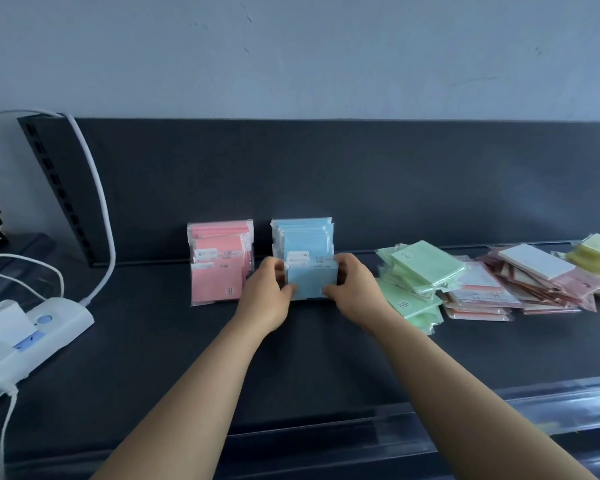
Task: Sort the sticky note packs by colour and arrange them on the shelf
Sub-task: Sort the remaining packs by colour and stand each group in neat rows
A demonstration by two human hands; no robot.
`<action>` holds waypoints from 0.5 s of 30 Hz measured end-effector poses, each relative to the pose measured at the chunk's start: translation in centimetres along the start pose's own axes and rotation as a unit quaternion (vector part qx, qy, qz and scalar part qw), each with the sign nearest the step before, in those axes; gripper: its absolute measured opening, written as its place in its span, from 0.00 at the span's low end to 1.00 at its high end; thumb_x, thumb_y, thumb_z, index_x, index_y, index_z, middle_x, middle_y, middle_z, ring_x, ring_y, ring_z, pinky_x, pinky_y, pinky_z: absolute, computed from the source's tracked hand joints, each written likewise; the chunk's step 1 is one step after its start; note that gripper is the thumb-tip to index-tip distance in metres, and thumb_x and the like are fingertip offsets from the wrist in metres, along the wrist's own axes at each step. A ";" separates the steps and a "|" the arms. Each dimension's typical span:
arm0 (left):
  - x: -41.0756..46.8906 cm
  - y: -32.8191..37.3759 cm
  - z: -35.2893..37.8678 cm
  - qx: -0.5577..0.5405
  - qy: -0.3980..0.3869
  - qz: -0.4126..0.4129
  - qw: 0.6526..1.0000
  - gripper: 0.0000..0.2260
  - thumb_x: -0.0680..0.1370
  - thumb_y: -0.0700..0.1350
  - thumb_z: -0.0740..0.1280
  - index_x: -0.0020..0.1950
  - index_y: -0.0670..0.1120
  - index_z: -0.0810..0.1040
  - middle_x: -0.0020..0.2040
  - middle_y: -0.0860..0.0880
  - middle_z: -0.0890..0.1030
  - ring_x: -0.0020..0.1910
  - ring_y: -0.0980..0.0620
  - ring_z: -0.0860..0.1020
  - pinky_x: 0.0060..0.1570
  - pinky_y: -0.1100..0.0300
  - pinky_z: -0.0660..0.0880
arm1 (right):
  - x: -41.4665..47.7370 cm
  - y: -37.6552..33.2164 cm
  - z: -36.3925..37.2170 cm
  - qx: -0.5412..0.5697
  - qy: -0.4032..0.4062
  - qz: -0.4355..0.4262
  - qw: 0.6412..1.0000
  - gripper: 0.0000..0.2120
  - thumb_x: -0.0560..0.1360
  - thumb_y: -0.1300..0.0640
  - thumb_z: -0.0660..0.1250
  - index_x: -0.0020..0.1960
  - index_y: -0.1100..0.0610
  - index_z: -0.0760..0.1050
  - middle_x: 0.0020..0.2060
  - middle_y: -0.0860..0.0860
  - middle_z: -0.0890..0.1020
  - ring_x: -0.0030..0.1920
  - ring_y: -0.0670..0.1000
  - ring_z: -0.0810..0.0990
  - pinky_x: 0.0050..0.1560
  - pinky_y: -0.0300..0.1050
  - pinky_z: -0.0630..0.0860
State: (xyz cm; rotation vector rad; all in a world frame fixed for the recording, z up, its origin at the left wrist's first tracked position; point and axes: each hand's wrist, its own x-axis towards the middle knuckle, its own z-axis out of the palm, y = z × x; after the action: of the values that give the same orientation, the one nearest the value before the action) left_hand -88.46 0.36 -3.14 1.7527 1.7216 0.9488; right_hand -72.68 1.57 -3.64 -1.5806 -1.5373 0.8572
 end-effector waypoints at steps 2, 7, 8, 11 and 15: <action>0.9 0.2 0.4 0.010 0.017 -0.008 1.000 0.15 0.78 0.43 0.67 0.64 0.46 0.71 0.60 0.49 0.78 0.58 0.50 0.76 0.52 0.61 0.70 | 1.1 -0.2 0.3 -0.010 0.008 -0.004 1.000 0.24 0.72 0.67 0.64 0.67 0.54 0.69 0.58 0.51 0.78 0.54 0.52 0.79 0.48 0.42 0.75; 2.2 -0.2 1.2 0.036 0.033 -0.010 0.999 0.15 0.77 0.43 0.69 0.64 0.44 0.73 0.59 0.47 0.79 0.57 0.47 0.76 0.52 0.60 0.71 | 2.6 0.4 1.2 -0.036 0.004 -0.012 0.999 0.23 0.70 0.66 0.60 0.63 0.53 0.71 0.58 0.54 0.75 0.51 0.53 0.79 0.50 0.47 0.77; 2.4 -0.3 1.3 0.033 0.037 -0.010 0.999 0.16 0.77 0.43 0.69 0.64 0.44 0.73 0.59 0.47 0.79 0.57 0.48 0.77 0.52 0.61 0.70 | 2.7 0.5 1.3 -0.033 0.005 -0.010 0.999 0.25 0.69 0.66 0.61 0.65 0.53 0.70 0.59 0.53 0.75 0.53 0.53 0.78 0.54 0.49 0.77; 2.6 -0.7 1.3 0.017 0.038 -0.015 0.999 0.16 0.77 0.44 0.69 0.63 0.44 0.74 0.58 0.48 0.79 0.55 0.50 0.77 0.50 0.62 0.70 | 2.6 1.0 1.4 -0.010 0.014 -0.001 1.000 0.27 0.71 0.66 0.63 0.68 0.53 0.68 0.59 0.49 0.77 0.57 0.50 0.78 0.60 0.50 0.76; 2.3 -1.0 1.2 0.007 0.022 -0.017 1.000 0.16 0.76 0.43 0.71 0.62 0.44 0.75 0.57 0.50 0.80 0.53 0.52 0.78 0.50 0.62 0.71 | 2.1 1.5 1.2 -0.012 0.013 -0.004 1.000 0.24 0.73 0.64 0.65 0.68 0.53 0.68 0.61 0.48 0.77 0.60 0.49 0.77 0.61 0.49 0.75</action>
State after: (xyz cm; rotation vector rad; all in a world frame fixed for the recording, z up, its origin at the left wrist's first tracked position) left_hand -88.31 2.87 -4.34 1.7187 1.7839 0.9689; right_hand -72.83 3.79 -5.47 -1.5944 -1.5405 0.8140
